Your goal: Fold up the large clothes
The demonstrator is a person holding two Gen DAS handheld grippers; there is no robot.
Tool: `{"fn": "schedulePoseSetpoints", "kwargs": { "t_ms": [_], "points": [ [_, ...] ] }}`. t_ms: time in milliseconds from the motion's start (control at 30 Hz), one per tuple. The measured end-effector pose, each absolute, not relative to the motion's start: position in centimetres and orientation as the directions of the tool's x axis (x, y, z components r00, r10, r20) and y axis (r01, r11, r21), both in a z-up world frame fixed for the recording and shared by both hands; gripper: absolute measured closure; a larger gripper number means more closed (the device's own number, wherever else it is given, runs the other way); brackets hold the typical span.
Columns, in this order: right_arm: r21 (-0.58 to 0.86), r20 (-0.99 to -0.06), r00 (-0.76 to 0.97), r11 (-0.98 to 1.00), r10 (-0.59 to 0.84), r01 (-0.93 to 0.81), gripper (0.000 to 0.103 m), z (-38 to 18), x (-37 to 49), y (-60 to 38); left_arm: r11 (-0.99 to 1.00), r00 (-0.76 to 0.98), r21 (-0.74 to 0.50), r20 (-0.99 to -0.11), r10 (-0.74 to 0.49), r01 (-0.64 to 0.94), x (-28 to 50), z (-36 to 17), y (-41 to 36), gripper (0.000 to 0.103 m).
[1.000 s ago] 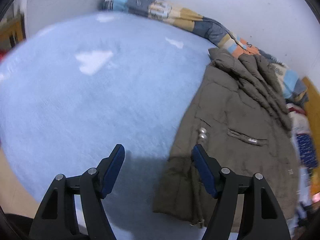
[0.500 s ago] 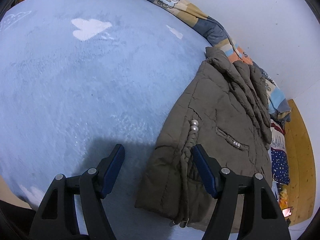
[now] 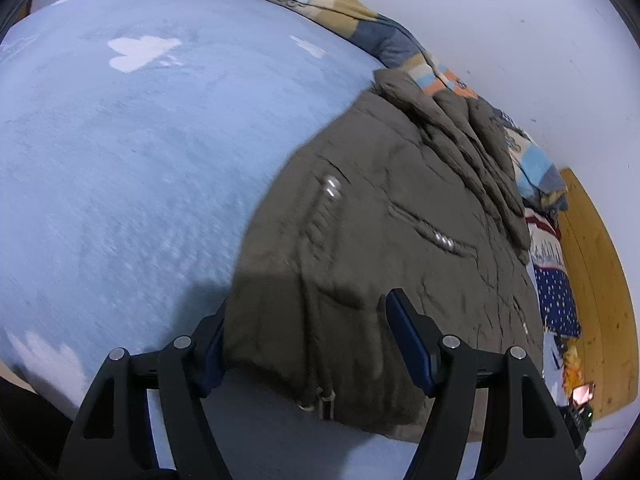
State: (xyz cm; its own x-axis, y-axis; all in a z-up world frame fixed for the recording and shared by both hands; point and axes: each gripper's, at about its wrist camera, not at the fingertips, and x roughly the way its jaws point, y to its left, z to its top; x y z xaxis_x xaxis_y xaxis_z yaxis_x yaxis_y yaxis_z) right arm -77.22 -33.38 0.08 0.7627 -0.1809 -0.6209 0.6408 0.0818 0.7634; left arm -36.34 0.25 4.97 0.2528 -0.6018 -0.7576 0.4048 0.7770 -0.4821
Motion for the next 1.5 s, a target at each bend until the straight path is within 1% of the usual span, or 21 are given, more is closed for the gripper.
{"fn": "schedulePoseSetpoints", "kwargs": {
  "t_ms": [167,233,300,333,367,433,467,533,633,733,800,1067,1500],
  "points": [
    [0.762,-0.604,0.781,0.169,-0.159,0.625,0.036,0.6,-74.3,-31.7,0.758,0.247,-0.451,-0.758,-0.604,0.471,-38.0,4.6,-1.4,0.033],
    [0.749,-0.615,0.776,0.203,-0.144,0.631,0.036,0.7,-73.2,-31.1,0.764,0.266,-0.425,-0.761,-0.592,0.486,-38.2,4.6,-2.0,0.033],
    [0.723,-0.632,0.753,0.213,-0.180,0.657,0.038,0.9,-73.0,-31.2,0.767,0.274,-0.414,-0.762,-0.587,0.490,-38.0,4.5,-2.2,0.033],
    [0.721,-0.631,0.750,0.206,-0.201,0.662,0.042,1.0,-73.1,-31.3,0.768,0.281,-0.405,-0.762,-0.583,0.496,-38.0,4.5,-2.3,0.033],
    [0.718,-0.632,0.746,0.203,-0.211,0.666,0.053,1.0,-73.2,-31.5,0.772,0.295,-0.375,-0.767,-0.569,0.513,-38.1,4.6,-2.6,0.033],
    [0.663,-0.677,0.701,0.228,-0.225,0.713,0.063,1.0,-72.8,-31.9,0.779,0.341,-0.291,-0.775,-0.532,0.556,-38.8,4.9,-3.3,0.033],
    [0.645,-0.688,0.689,0.244,-0.227,0.724,0.066,1.1,-72.6,-31.8,0.779,0.371,-0.241,-0.773,-0.514,0.578,-39.3,5.1,-3.8,0.035],
    [0.566,-0.724,0.639,0.307,-0.258,0.765,0.068,1.6,-71.6,-31.3,0.777,0.414,-0.152,-0.775,-0.477,0.611,-39.9,5.2,-4.7,0.037],
    [0.427,-0.765,0.563,0.408,-0.313,0.807,0.068,2.4,-70.2,-30.3,0.769,0.472,-0.032,-0.773,-0.424,0.638,-40.8,5.0,-5.6,0.038],
    [0.340,-0.785,0.516,0.457,-0.343,0.822,0.068,2.2,-69.6,-29.9,0.758,0.529,0.069,-0.757,-0.384,0.649,-41.6,4.7,-6.4,0.038],
    [0.316,-0.792,0.502,0.469,-0.348,0.825,0.067,2.1,-69.5,-29.8,0.748,0.558,0.124,-0.746,-0.364,0.652,-42.1,4.3,-7.0,0.037],
    [0.298,-0.799,0.486,0.468,-0.354,0.832,0.062,2.0,-69.0,-29.8,0.753,0.571,0.140,-0.743,-0.350,0.643,-42.0,4.0,-7.1,0.035],
    [0.317,-0.801,0.493,0.457,-0.340,0.831,0.059,1.9,-69.2,-29.8,0.754,0.583,0.160,-0.740,-0.336,0.638,-42.3,3.8,-7.4,0.033]
  ]
}}
